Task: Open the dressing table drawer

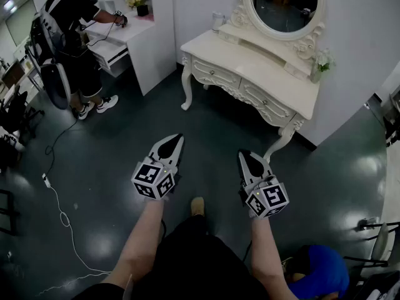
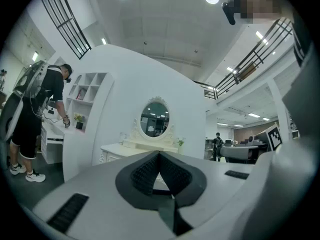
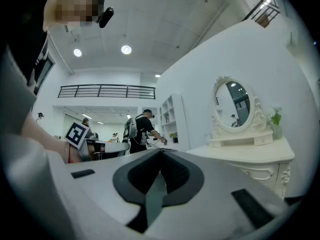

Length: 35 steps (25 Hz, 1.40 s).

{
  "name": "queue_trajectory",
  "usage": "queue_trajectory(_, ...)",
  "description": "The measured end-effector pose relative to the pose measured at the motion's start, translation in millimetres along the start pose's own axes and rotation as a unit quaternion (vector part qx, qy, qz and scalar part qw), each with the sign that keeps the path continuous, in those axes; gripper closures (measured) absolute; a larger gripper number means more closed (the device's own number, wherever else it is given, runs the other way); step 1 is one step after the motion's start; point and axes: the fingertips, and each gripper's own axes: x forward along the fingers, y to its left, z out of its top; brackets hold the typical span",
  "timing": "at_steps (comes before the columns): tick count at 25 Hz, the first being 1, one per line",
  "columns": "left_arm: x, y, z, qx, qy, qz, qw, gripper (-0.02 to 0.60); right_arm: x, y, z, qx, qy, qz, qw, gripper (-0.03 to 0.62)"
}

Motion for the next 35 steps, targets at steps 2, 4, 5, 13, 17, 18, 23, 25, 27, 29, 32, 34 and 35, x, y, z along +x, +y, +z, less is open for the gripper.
queue_trajectory(2,17,4,1,0.001,-0.001,-0.002,1.0000,0.575,10,-13,1,0.001,0.000,-0.004,1.000,0.591)
queue_trajectory(4,34,9,1,0.002,-0.001,-0.005,1.0000,0.575,20,-26,1,0.003,0.000,-0.007,1.000,0.591)
queue_trajectory(5,43,12,0,0.002,0.001,-0.007,1.0000,0.575,26,-32,0,0.003,0.000,-0.009,1.000,0.591)
queue_trajectory(13,122,42,-2,-0.001,0.009,-0.025,0.9996,0.575,88,-86,-3,0.005,0.008,-0.014,1.000,0.591)
queue_trajectory(17,156,65,1,-0.001,0.012,-0.031,0.9994,0.575,123,-108,-3,0.004,0.013,-0.017,1.000,0.591)
queue_trajectory(18,164,71,2,-0.003,0.012,-0.033,0.9994,0.575,131,-113,-2,0.002,0.013,-0.018,1.000,0.591)
queue_trajectory(23,202,96,5,-0.008,0.013,-0.042,0.9990,0.575,168,-139,1,0.002,0.012,-0.029,1.000,0.589)
queue_trajectory(25,213,104,5,-0.007,0.015,-0.045,0.9988,0.575,177,-146,3,0.007,0.005,-0.036,0.999,0.589)
queue_trajectory(27,221,110,6,-0.009,0.015,-0.047,0.9987,0.575,182,-151,4,0.012,0.002,-0.042,0.999,0.589)
queue_trajectory(29,227,115,7,-0.011,0.016,-0.047,0.9987,0.575,187,-157,4,0.016,0.003,-0.045,0.999,0.588)
queue_trajectory(32,236,120,6,-0.011,0.016,-0.046,0.9987,0.575,193,-165,2,0.021,0.005,-0.046,0.999,0.588)
queue_trajectory(34,240,125,4,-0.011,0.017,-0.043,0.9989,0.575,199,-168,0,0.025,0.005,-0.043,0.999,0.588)
queue_trajectory(35,241,127,3,-0.011,0.017,-0.041,0.9989,0.575,202,-170,-2,0.027,0.006,-0.041,0.999,0.588)
